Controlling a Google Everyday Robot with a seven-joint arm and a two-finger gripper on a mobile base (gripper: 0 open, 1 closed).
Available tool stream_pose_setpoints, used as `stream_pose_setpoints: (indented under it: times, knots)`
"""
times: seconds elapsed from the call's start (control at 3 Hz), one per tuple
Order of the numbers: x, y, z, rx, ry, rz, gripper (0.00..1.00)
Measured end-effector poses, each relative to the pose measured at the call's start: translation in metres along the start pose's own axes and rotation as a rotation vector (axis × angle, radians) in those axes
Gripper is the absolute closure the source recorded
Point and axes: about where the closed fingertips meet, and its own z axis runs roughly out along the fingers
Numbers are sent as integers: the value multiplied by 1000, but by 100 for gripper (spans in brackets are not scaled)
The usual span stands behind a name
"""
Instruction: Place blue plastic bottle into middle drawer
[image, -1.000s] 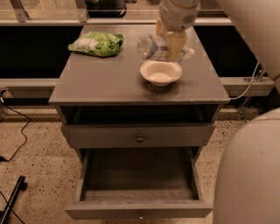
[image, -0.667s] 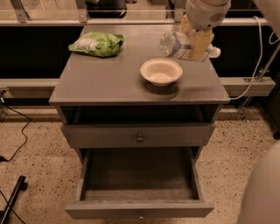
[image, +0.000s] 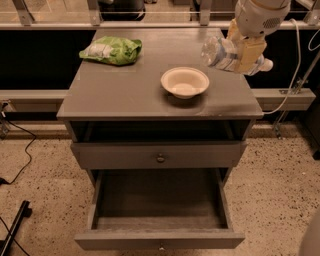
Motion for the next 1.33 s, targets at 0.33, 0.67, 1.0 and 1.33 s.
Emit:
stream_pose_setpoints:
  times: [0.33, 0.67, 1.0, 1.33]
  knots:
    - [-2, 15, 9, -34, 1, 34, 100]
    - [-9, 69, 17, -133, -10, 109, 100]
    - [-23, 156, 34, -259, -103, 229, 100]
    - [-47, 190, 47, -266, -195, 197, 100]
